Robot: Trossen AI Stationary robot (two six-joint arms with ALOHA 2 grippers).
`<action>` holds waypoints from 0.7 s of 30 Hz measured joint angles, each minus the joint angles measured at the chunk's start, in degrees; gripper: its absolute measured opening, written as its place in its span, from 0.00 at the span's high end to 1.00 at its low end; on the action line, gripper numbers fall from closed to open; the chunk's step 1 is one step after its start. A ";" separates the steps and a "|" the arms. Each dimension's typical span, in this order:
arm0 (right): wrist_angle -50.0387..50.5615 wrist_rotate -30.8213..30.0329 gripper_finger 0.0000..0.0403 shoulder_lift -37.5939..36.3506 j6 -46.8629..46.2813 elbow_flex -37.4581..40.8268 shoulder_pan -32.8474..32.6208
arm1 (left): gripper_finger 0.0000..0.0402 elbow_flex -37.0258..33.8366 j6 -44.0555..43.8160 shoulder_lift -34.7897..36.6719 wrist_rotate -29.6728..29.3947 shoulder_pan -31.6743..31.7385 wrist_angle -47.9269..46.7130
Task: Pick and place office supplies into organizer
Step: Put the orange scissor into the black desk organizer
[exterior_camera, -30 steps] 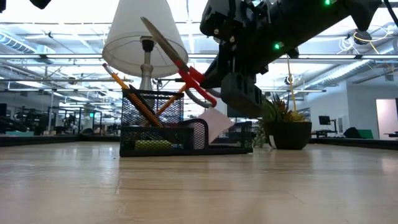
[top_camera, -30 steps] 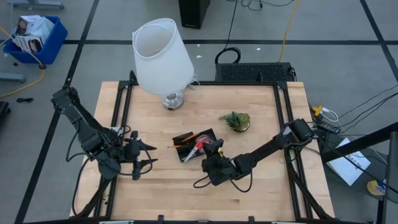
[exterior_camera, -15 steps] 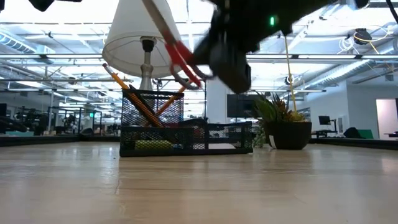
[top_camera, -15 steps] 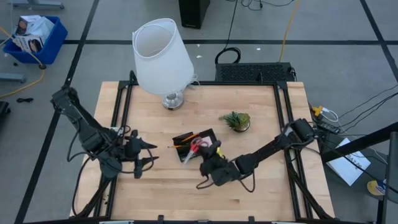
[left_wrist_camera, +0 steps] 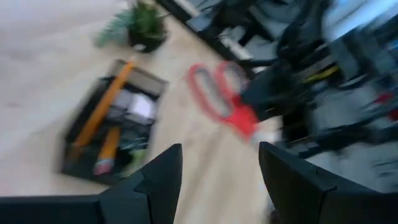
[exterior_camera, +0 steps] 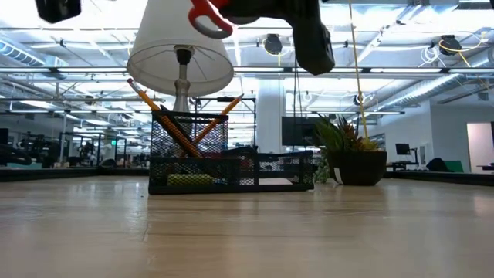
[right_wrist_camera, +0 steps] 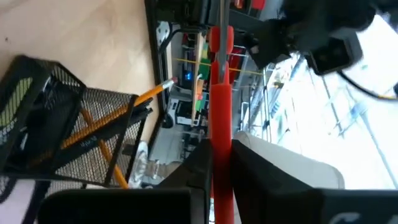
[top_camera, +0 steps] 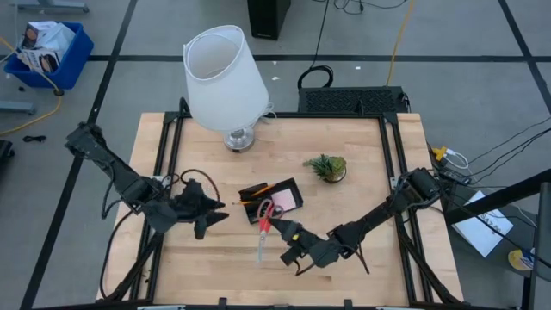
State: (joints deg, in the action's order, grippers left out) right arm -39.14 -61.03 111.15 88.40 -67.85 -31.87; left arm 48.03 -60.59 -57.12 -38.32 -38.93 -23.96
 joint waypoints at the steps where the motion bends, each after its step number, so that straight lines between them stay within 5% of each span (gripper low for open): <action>1: 0.02 0.83 0.92 0.00 0.87 0.00 0.23 | 0.46 0.00 0.09 0.00 1.18 0.57 2.45; 8: -5.44 2.59 0.93 0.63 9.20 0.00 1.61 | 0.46 0.01 -4.71 0.00 4.56 5.34 14.11; 16: -18.54 10.17 0.92 0.63 18.39 0.00 0.57 | 0.46 0.02 -5.16 -0.31 5.89 9.41 13.34; 21: -18.48 12.51 0.93 0.63 18.82 0.00 0.66 | 0.46 0.03 -7.91 -2.08 12.02 11.43 15.91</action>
State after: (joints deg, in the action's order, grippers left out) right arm -57.62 -48.52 111.79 107.22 -67.85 -31.21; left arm 48.07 -68.50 -59.21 -26.30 -27.50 -8.06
